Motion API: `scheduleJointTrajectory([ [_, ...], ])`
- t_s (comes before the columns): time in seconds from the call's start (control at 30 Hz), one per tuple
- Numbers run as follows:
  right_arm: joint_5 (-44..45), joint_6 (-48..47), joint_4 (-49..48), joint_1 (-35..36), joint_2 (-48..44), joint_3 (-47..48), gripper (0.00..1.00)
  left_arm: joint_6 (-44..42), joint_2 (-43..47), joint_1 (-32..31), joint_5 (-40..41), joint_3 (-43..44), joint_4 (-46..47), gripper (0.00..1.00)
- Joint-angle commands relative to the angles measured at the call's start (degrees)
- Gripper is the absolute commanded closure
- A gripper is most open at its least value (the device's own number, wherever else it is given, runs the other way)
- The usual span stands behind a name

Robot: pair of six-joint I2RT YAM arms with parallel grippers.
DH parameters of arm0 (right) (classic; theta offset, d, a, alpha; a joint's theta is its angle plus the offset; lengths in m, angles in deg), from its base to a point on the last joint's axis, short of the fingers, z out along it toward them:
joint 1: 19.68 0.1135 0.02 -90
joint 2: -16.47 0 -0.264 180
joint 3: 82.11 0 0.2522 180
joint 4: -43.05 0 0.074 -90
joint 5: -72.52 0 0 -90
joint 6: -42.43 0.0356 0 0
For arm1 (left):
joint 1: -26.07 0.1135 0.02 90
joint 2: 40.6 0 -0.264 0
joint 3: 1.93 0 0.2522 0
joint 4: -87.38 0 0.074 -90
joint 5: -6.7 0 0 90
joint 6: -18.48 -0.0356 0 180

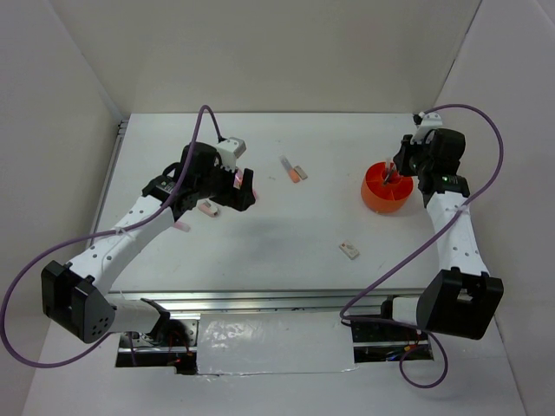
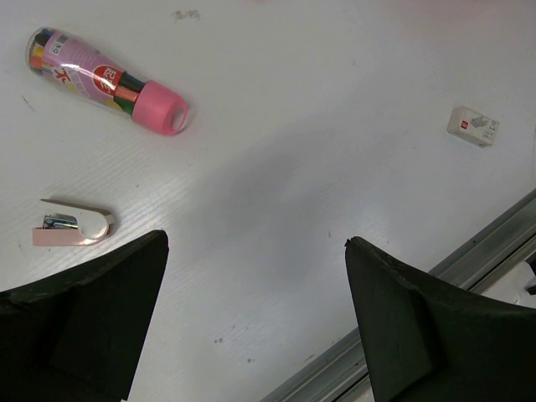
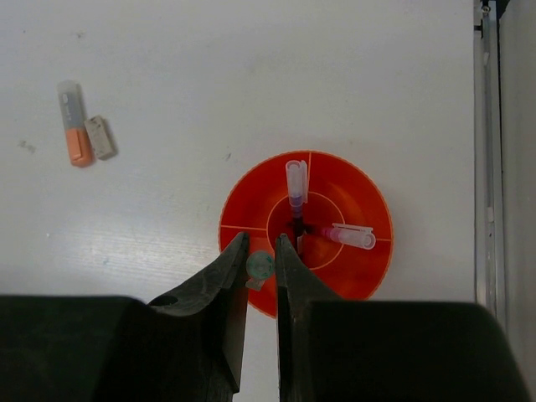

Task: Sort the stationery into containers
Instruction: Place the pen in the storage box.

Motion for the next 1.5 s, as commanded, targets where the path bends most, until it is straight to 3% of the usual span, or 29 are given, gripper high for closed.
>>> scheduleJointTrajectory([
  [0.0, 0.12, -0.32, -2.63, -0.27, 0.39, 2.77, 1.0, -1.49, 0.31, 0.33, 0.27, -0.22, 1.71, 0.01],
  [0.4, -1.02, 0.56, -1.3, -2.29, 2.24, 8.48, 1.0, -1.66, -0.74, 0.33, 0.01, 0.05, 1.71, 0.01],
  [0.93, -0.41, -1.28, -3.06, -3.61, 7.07, 5.67, 0.98, -1.22, -4.96, 2.87, 1.94, 2.07, 1.01, 0.01],
  [1.03, -0.84, -1.46, -2.45, -3.61, 7.78, 5.84, 0.8, -0.96, -5.84, 3.05, 2.9, 2.16, 1.36, 0.01],
  [1.07, -0.85, -1.29, -2.45, -3.61, 7.78, 5.84, 0.68, -0.96, -6.01, 3.14, 3.87, 2.24, 1.54, 0.01],
  [1.13, -0.85, -1.11, -2.36, -3.53, 7.69, 5.58, 0.54, -0.52, -7.24, 3.14, 6.06, 2.68, 1.8, 0.01],
  [1.23, -0.85, -0.76, -1.92, -3.17, 6.9, 5.49, 0.45, 1.23, -10.13, 3.4, 8.27, 4.17, 1.63, 0.01],
  [1.33, -1.46, 0.12, -1.48, -2.91, 5.59, 5.67, 0.41, 5.01, -14.18, 3.93, 12.92, 6.54, 1.01, 0.01],
  [1.47, -3.04, 1.18, -0.69, -1.86, 2.52, 5.93, 0.38, 9.67, -20.5, 6.12, 13.46, 10.76, -0.39, 0.01],
])
